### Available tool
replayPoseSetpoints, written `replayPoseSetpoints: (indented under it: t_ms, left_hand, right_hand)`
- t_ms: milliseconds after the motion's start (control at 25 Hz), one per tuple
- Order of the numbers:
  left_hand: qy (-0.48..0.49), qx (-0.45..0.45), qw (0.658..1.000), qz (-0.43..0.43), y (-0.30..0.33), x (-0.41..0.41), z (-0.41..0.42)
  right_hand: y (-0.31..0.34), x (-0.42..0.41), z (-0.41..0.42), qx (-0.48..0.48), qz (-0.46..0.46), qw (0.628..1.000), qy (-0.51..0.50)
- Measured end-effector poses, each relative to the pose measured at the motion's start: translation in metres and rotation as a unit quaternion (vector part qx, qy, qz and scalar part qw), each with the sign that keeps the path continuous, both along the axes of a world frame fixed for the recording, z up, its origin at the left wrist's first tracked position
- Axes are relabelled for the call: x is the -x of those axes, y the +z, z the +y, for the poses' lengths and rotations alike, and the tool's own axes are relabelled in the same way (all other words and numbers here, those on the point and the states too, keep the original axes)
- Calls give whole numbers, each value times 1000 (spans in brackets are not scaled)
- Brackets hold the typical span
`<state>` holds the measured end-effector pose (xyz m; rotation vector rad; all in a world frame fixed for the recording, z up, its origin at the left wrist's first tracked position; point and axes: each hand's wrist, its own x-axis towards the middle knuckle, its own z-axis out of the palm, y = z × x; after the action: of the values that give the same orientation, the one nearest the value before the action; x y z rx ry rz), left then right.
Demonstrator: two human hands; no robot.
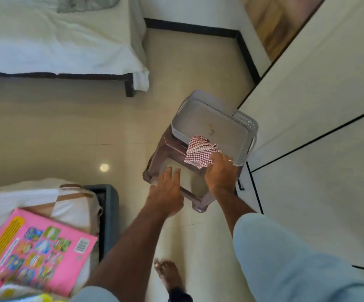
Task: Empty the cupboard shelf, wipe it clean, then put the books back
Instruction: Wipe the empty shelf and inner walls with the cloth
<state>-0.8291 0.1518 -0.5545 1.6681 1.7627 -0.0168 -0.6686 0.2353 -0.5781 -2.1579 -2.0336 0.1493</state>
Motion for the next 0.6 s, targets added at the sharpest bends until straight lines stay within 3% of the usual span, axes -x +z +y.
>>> replayPoseSetpoints:
  t_ms: [240, 400, 600]
  left_hand:
    - [-2, 23, 1000, -12, -17, -15, 48]
    - [10, 29, 999, -36, -21, -19, 61]
    - [19, 54, 995, -82, -19, -16, 57]
  right_hand:
    - [-20, 17, 53, 107, -58, 989, 85]
    - [-32, 22, 71, 102, -70, 990, 70]
    - [-30, 17, 88, 63, -21, 997, 37]
